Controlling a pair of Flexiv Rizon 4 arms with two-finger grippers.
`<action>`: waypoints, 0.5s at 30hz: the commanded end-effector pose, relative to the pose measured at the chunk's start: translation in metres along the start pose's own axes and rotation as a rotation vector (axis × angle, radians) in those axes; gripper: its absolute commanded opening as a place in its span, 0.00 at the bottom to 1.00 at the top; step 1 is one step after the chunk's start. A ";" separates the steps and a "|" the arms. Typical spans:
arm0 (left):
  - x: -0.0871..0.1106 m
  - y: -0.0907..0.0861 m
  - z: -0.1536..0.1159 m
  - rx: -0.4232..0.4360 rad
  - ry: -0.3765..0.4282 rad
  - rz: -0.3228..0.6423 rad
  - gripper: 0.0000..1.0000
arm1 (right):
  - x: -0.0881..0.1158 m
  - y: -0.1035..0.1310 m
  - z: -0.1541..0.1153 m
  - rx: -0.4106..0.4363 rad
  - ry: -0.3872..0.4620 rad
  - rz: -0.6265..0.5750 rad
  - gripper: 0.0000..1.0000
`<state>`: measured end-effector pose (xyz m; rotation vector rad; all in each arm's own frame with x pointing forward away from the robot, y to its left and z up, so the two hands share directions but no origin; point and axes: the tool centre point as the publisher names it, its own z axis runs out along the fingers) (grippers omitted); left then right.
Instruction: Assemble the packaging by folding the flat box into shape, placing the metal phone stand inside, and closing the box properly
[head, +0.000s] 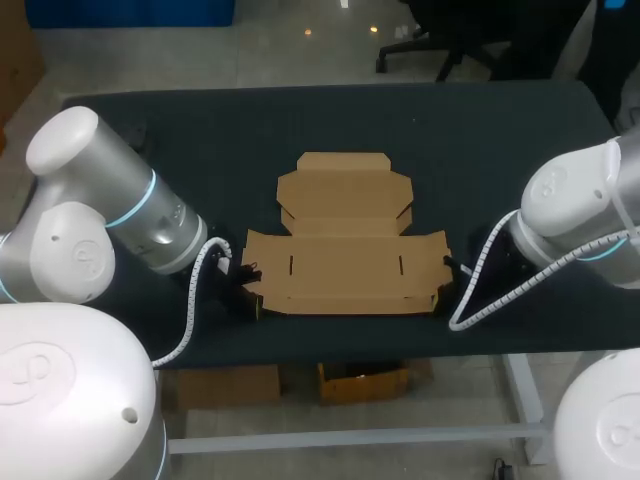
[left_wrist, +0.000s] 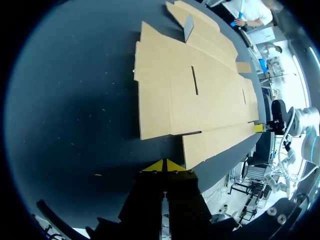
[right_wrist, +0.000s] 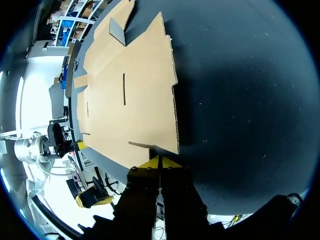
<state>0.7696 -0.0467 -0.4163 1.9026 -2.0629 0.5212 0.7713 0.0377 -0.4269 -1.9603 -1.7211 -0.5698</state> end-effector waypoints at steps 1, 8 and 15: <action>0.000 0.000 0.002 0.000 -0.002 0.001 0.00 | -0.001 0.000 -0.002 0.003 0.015 -0.004 0.00; 0.001 0.000 0.001 0.001 -0.002 0.003 0.00 | 0.001 0.000 -0.004 -0.004 0.025 -0.010 0.00; 0.000 0.000 0.002 -0.001 -0.003 0.003 0.00 | 0.003 0.000 -0.005 -0.008 0.029 -0.015 0.00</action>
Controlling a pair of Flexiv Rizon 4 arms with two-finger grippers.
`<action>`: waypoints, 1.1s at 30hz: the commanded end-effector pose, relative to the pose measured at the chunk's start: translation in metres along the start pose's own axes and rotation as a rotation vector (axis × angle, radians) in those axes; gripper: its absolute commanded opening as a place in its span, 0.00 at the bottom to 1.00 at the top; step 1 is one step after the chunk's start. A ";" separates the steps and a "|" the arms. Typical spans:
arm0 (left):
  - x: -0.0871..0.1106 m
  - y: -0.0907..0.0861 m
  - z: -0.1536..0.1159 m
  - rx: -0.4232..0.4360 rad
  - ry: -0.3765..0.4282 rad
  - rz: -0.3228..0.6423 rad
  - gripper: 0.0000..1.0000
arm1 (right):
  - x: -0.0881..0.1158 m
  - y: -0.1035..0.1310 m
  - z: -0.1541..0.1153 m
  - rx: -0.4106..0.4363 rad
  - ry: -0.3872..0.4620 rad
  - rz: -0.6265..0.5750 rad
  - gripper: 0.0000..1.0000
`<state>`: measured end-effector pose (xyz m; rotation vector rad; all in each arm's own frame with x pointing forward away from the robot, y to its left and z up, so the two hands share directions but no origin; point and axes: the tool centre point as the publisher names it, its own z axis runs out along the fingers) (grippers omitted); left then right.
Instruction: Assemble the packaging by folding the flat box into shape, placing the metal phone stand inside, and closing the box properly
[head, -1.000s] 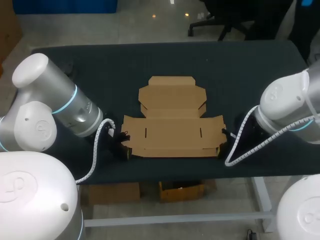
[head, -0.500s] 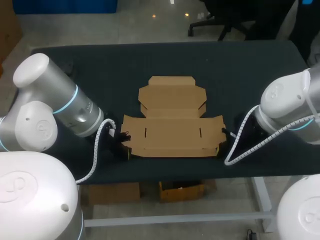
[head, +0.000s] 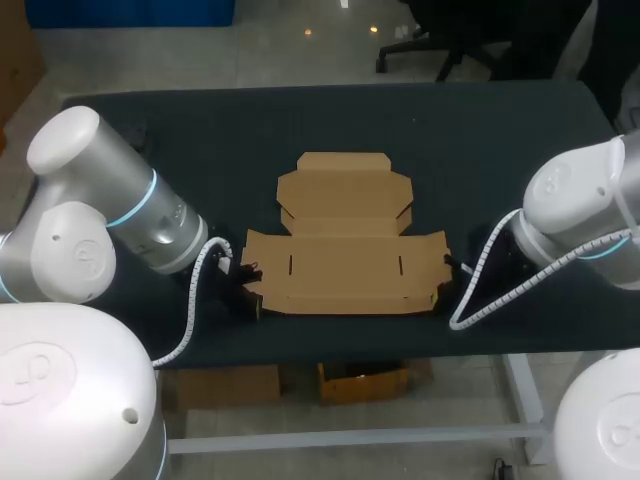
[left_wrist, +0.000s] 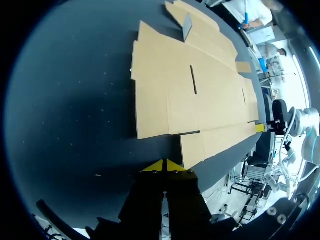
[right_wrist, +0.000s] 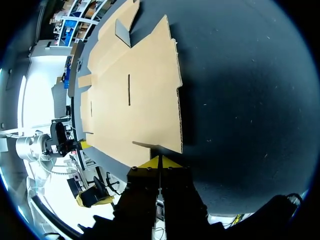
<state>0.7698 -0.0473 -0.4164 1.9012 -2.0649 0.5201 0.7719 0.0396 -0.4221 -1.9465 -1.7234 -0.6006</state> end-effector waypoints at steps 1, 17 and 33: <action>0.000 0.000 0.001 0.000 -0.002 0.002 0.00 | -0.001 0.000 -0.002 0.002 0.010 -0.003 0.00; -0.007 -0.003 -0.002 0.012 0.003 -0.025 0.00 | -0.003 0.002 -0.001 0.007 0.011 0.002 0.00; 0.001 -0.010 0.005 -0.002 0.017 -0.019 0.00 | -0.002 0.002 0.000 0.009 0.006 0.001 0.00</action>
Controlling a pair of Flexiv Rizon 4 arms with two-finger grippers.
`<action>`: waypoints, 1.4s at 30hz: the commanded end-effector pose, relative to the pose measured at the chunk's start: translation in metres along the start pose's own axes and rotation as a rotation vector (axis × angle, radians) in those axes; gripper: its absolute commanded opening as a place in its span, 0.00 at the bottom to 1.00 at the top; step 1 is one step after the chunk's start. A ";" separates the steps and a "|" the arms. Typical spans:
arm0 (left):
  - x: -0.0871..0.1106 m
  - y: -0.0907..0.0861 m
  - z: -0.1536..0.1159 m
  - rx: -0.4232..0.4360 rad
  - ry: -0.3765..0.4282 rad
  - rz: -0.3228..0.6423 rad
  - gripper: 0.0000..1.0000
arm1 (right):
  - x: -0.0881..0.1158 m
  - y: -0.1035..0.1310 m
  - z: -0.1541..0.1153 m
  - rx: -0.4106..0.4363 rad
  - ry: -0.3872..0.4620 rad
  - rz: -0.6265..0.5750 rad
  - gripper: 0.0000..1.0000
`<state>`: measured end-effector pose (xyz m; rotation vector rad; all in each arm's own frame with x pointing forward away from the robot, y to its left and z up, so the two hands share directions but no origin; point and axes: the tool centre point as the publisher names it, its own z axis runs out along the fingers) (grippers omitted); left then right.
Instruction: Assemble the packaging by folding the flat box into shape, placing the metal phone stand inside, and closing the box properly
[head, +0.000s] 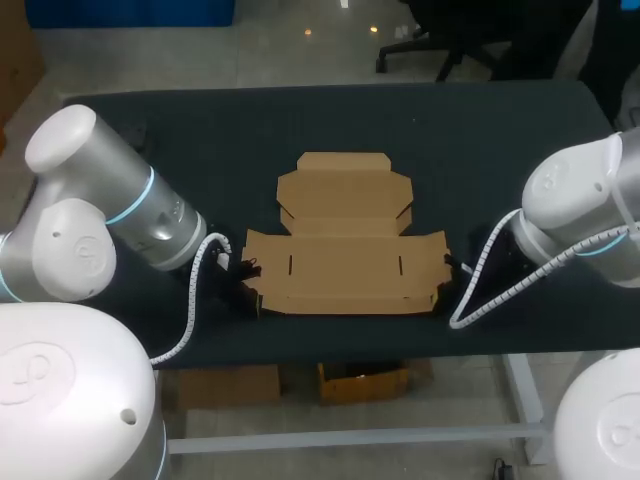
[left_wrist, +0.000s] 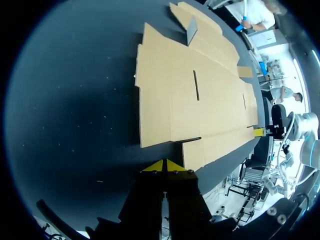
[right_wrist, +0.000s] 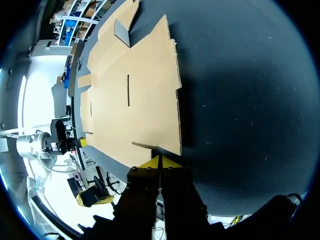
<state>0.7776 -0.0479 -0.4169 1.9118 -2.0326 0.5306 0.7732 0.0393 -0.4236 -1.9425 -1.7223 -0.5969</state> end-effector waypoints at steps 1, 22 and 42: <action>0.002 -0.002 0.004 -0.004 0.003 0.004 0.00 | -0.001 0.001 -0.001 0.005 0.005 0.000 0.00; 0.010 0.001 -0.002 0.020 0.025 0.020 0.00 | -0.001 0.001 0.001 0.012 0.007 -0.001 0.00; 0.016 -0.002 0.001 0.013 0.011 0.040 0.00 | 0.000 0.001 0.004 0.012 0.014 -0.001 0.00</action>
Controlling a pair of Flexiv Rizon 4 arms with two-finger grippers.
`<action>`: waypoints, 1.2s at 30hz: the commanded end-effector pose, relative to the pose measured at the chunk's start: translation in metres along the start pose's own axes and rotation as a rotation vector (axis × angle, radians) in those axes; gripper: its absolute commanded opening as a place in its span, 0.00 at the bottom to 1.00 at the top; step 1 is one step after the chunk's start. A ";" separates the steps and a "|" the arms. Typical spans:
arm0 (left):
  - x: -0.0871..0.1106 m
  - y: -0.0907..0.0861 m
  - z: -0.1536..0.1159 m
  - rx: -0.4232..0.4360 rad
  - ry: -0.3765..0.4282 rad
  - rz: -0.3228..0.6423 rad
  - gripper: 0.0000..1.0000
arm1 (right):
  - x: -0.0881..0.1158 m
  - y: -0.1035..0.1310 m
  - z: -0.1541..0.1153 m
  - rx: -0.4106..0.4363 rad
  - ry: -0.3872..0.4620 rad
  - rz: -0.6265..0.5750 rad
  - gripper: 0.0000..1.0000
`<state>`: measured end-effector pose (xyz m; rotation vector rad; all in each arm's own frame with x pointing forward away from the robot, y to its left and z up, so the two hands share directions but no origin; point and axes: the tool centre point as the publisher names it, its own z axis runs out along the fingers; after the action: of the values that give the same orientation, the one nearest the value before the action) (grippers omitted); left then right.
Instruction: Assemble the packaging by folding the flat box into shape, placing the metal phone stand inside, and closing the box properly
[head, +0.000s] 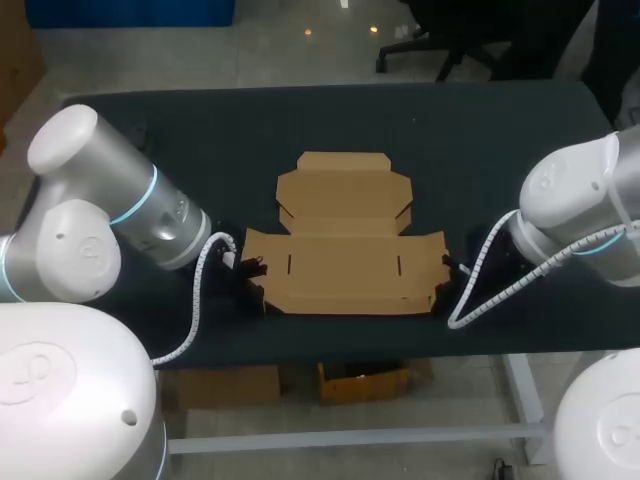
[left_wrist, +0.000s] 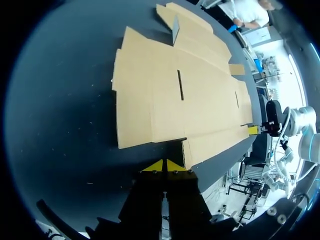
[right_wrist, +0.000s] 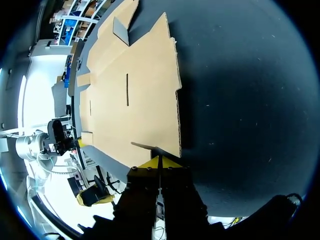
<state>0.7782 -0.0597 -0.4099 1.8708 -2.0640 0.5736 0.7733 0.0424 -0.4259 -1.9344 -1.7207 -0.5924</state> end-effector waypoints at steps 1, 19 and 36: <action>0.002 -0.001 0.002 -0.003 -0.009 0.001 0.00 | -0.001 0.001 0.000 0.005 0.011 0.000 0.00; 0.002 -0.001 0.002 -0.005 -0.010 0.002 0.00 | 0.007 0.000 -0.006 -0.017 0.036 -0.018 0.00; 0.002 0.001 0.001 -0.003 -0.009 0.002 0.00 | 0.015 0.000 -0.007 -0.036 0.084 -0.025 0.00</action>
<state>0.7787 -0.0616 -0.4109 1.8688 -2.0692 0.5628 0.7753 0.0516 -0.4104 -1.9005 -1.7048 -0.6949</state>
